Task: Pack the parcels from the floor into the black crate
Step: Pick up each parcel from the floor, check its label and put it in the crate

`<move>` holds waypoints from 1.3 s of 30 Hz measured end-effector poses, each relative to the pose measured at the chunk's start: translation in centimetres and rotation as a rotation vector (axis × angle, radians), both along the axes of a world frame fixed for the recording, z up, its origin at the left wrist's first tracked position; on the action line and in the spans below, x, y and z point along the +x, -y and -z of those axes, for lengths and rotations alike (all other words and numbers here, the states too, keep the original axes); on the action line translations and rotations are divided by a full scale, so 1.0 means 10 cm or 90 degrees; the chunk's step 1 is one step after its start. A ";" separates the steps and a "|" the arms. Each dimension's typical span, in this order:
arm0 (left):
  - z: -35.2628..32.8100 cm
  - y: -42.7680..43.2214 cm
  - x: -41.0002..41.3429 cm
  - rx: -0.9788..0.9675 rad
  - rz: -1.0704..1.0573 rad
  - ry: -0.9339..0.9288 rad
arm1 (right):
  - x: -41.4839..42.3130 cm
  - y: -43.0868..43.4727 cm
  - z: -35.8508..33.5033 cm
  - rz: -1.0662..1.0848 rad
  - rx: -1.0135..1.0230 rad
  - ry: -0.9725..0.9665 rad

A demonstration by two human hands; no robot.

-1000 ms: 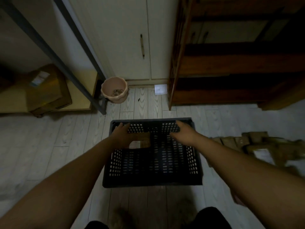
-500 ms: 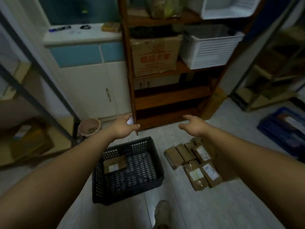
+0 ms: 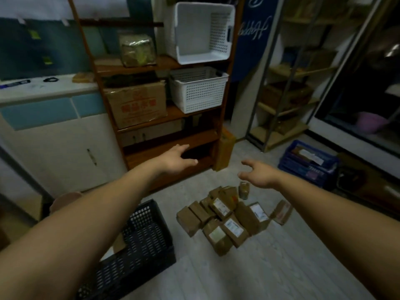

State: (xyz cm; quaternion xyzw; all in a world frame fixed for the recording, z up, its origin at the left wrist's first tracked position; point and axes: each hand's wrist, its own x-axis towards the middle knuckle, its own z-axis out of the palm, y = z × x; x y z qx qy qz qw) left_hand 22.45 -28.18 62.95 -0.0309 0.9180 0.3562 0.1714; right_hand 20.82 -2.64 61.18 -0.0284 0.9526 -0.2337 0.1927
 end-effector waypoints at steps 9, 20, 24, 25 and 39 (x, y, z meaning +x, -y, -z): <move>0.24 -2.10 -0.41 0.034 0.027 0.034 | -0.10 -2.14 0.16 0.059 0.004 0.033; 0.97 -3.02 -1.41 0.051 0.039 0.105 | -1.13 -3.03 0.72 0.051 -0.016 0.115; 1.32 -3.22 -1.94 0.065 0.011 0.149 | -1.60 -3.23 0.95 0.058 -0.033 0.169; 1.39 -3.27 -2.02 0.072 -0.005 0.164 | -1.72 -3.29 0.98 0.060 -0.033 0.175; 2.45 -4.03 -2.63 0.095 -0.216 0.243 | -3.34 -4.03 2.14 -0.010 -0.052 0.305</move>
